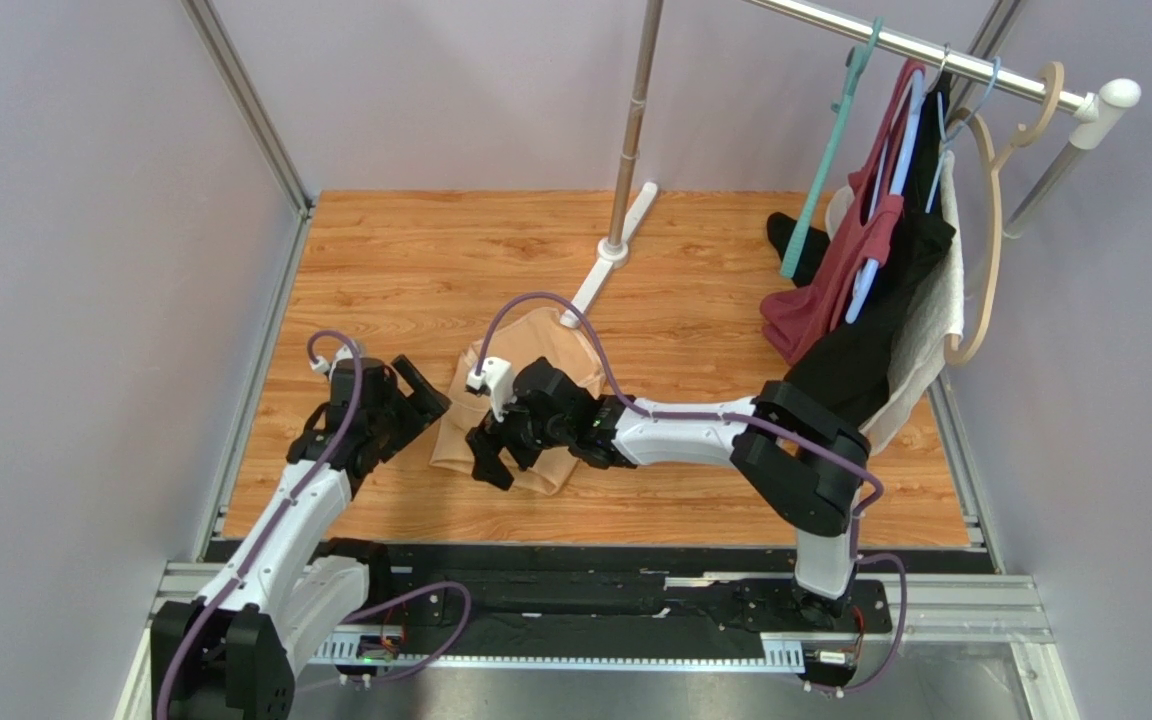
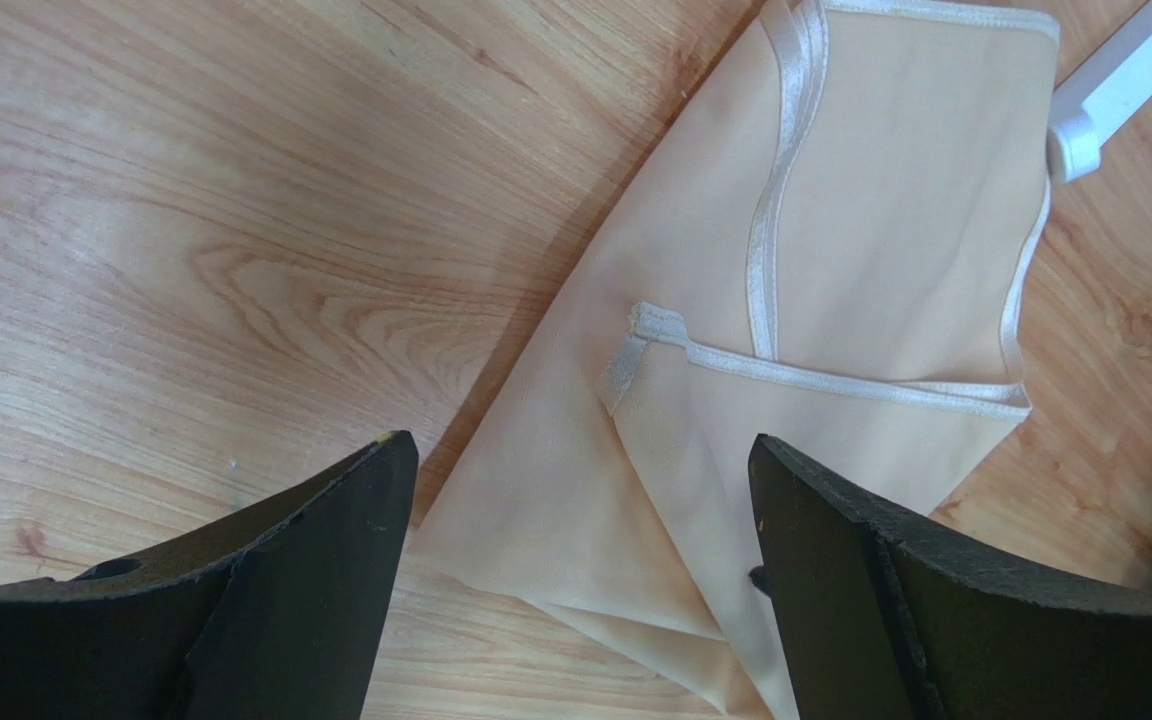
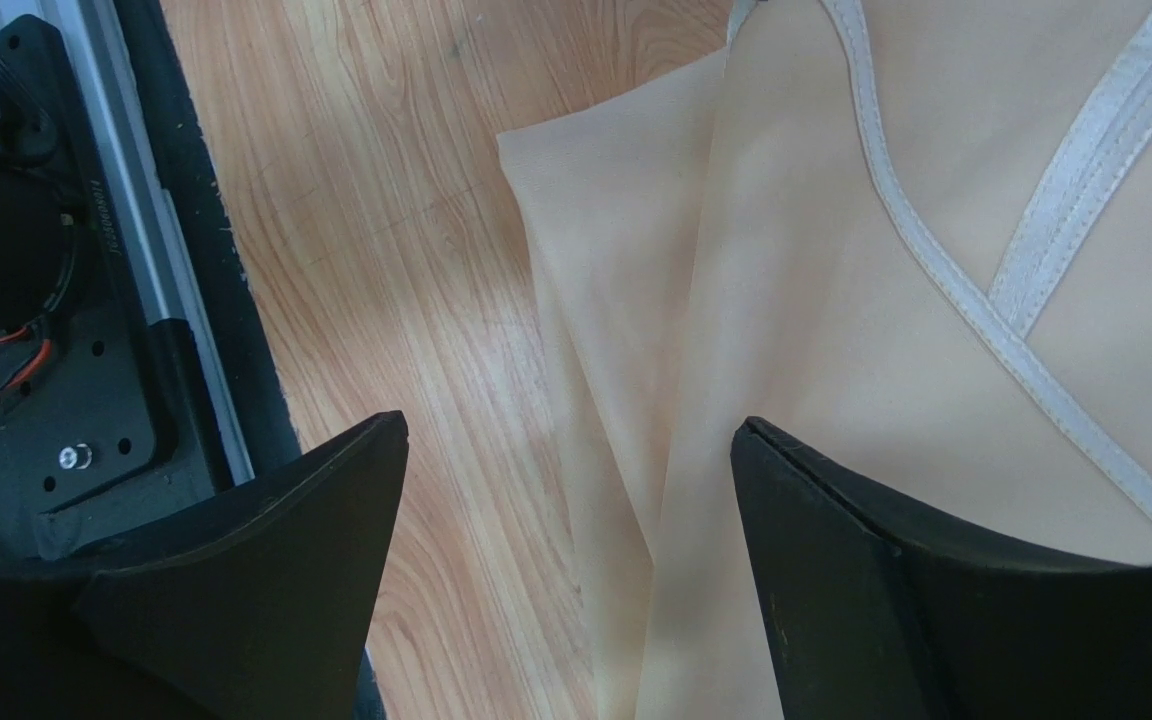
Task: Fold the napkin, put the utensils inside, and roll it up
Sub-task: Roll the napkin with the utensil
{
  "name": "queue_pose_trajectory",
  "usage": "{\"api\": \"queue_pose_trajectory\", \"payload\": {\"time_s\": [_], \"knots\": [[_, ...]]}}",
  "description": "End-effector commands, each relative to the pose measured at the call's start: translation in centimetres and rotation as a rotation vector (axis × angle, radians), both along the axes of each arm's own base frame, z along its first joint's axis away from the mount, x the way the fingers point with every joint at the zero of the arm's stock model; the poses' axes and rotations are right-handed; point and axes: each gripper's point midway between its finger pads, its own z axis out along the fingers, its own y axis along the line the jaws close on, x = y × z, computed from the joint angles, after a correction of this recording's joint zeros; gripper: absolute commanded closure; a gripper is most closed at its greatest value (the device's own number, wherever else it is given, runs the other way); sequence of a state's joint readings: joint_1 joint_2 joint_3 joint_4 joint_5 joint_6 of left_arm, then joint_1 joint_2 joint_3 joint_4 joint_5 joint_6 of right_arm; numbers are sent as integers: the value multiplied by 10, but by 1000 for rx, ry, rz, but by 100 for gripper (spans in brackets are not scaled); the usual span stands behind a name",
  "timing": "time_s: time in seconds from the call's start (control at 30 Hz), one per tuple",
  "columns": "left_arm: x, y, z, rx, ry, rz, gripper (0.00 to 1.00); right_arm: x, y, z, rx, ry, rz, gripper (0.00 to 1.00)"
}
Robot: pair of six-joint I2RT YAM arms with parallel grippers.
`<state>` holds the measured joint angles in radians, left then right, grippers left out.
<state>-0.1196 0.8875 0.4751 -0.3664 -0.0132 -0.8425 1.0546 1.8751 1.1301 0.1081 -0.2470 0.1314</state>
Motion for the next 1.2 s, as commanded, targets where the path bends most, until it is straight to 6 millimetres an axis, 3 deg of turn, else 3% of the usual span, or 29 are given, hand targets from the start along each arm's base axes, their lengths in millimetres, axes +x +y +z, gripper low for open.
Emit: {"api": "queue_pose_trajectory", "payload": {"time_s": [0.0,0.23,0.4,0.57,0.83,1.03,1.17], "knots": [[1,-2,7,-49,-30,15,10,11,19,5,14,-81,23,16],[-3,-2,9,-56,-44,4,10,15,19,-3,-39,-149,8,17],[-6,-3,8,-60,-42,-3,10,16,21,0,-32,-165,-1,25],[-9,-2,0,-54,-25,2,10,4,27,-6,-41,-166,40,37],[-9,-4,-8,-66,-6,0,10,-8,29,-20,-105,-253,75,37],[-7,-7,-9,-89,-8,-4,13,2,23,-32,-185,-340,11,38],[-7,-7,-7,-88,-17,-4,15,9,19,-36,-223,-417,-35,45]]}}
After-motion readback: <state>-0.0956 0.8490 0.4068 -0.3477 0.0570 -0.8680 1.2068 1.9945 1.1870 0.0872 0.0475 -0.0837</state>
